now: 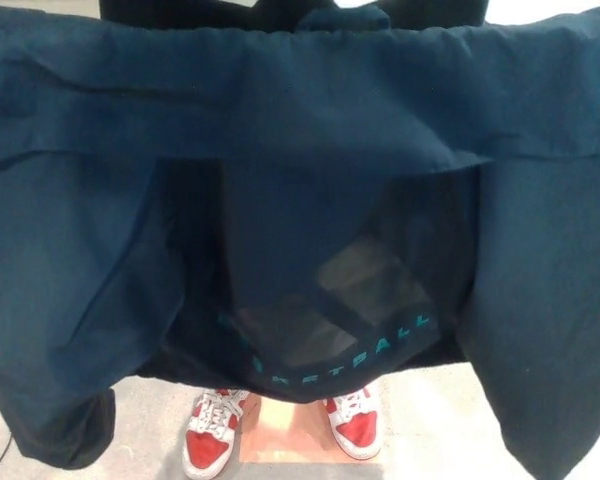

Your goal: A person hands a coat to the robot and the robot grabs it with both hands and holds it while the person wears the coat.

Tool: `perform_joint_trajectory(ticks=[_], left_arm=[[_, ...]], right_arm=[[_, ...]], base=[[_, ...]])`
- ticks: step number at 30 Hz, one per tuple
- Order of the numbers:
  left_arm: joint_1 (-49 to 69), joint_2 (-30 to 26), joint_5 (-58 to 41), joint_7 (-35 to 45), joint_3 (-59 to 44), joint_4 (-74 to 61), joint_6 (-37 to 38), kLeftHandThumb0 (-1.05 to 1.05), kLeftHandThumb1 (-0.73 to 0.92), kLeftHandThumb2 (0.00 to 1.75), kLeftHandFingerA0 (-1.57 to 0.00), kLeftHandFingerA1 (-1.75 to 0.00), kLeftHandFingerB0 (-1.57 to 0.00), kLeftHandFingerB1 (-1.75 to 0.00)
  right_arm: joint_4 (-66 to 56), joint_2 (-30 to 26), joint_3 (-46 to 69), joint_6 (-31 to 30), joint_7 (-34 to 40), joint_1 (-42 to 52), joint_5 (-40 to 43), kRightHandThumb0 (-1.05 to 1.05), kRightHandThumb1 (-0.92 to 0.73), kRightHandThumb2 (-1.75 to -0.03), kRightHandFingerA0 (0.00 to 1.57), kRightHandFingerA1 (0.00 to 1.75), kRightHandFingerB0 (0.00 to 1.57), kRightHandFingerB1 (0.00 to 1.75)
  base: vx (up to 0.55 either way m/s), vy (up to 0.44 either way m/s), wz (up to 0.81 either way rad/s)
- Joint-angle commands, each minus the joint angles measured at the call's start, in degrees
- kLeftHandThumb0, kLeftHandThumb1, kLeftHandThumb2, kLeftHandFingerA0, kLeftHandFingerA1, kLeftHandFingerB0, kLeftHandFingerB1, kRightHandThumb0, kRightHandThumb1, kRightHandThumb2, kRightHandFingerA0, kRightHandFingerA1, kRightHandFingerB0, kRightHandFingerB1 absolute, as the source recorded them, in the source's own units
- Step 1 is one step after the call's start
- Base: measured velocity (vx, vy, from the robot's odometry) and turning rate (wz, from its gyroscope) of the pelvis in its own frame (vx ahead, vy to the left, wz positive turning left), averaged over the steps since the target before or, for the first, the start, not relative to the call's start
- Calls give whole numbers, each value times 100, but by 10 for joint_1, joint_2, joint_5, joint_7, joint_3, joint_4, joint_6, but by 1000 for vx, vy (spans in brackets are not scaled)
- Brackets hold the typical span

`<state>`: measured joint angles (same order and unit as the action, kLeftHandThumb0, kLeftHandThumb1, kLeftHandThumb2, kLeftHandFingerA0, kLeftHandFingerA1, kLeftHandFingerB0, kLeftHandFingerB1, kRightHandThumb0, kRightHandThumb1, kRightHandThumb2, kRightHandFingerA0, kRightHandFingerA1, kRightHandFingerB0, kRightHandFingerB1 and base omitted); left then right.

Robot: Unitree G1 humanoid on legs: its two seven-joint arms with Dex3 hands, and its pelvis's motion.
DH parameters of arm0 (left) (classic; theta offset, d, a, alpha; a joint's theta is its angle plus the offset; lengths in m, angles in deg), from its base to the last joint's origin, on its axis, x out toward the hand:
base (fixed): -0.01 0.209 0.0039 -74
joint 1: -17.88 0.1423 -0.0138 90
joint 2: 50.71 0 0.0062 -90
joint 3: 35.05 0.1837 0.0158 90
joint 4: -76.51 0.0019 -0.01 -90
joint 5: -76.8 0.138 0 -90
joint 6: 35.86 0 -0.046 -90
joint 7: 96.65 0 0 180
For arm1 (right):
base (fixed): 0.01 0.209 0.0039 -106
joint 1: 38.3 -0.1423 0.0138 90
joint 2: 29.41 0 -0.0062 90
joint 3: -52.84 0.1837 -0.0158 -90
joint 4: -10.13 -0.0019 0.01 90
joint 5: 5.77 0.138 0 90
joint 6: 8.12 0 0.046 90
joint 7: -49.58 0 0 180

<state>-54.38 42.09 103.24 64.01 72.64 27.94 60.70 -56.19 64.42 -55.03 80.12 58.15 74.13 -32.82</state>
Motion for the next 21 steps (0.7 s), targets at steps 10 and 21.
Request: perform_joint_trajectory(ticks=[10, 21], left_arm=[[-12, -109, 119, -236, -130, -442, 217, -51, 55, 57, -70, -52, -60, -45], [-50, -79, 24, -205, -271, -643, 347, -62, 52, 56, -63, -83, -59, -61]], right_arm=[[-471, -79, 169, 147, 144, -6, -80, -50, -57, -57, 58, 44, 48, 38], [-541, -65, 304, 305, 171, -106, 41, -64, -49, -89, 55, 62, 41, 52]], base=[[0, 0, 0], [0, 0, 0]])
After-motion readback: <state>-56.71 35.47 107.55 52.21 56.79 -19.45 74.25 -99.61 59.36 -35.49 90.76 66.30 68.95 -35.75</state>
